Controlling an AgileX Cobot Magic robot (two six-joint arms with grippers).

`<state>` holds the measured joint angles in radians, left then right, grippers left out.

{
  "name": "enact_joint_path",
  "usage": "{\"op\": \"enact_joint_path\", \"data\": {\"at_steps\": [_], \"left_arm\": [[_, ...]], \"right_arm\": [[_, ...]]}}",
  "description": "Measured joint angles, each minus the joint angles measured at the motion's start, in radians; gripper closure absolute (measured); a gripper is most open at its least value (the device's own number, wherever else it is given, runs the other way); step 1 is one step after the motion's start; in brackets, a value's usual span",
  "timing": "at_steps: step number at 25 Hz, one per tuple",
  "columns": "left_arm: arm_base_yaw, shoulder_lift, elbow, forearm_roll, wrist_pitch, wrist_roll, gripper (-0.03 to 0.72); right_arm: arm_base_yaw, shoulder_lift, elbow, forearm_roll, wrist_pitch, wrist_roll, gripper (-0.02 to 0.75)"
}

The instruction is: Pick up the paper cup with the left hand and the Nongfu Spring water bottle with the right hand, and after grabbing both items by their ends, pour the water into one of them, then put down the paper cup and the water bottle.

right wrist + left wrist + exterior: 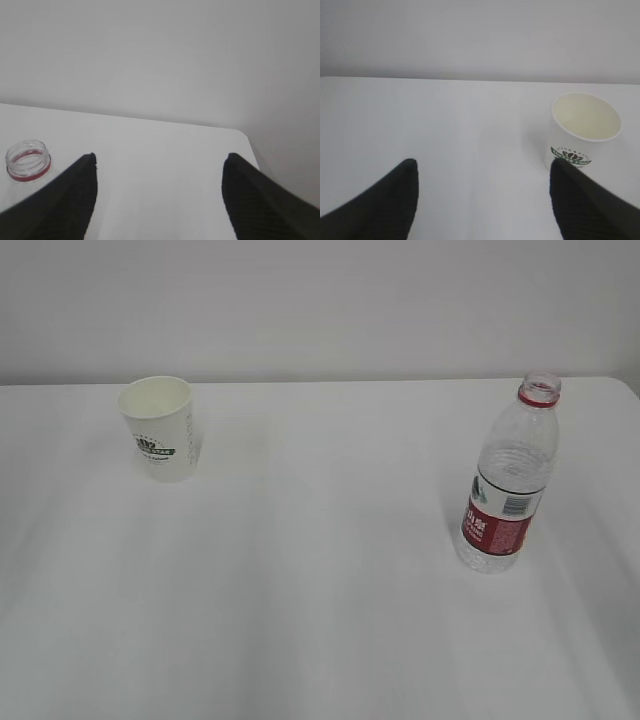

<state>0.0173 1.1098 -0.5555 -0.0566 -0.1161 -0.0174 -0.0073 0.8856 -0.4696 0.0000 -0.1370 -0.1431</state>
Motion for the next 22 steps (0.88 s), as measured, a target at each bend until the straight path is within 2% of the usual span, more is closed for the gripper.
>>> {"op": "enact_joint_path", "data": {"at_steps": [11,18,22], "left_arm": [[-0.007,0.051,0.169,-0.03,-0.215,0.0,0.101],[-0.091,0.097,0.23,-0.04,-0.282,0.0,0.101],[-0.117,0.138,0.27,-0.048,-0.328,-0.002,0.101]], "right_arm": [[0.0,0.094,0.047,-0.083,-0.14,0.088,0.148],[0.0,0.126,0.135,-0.2,-0.265,0.214,0.148],[0.0,0.156,0.183,-0.233,-0.323,0.25,0.148]]}}
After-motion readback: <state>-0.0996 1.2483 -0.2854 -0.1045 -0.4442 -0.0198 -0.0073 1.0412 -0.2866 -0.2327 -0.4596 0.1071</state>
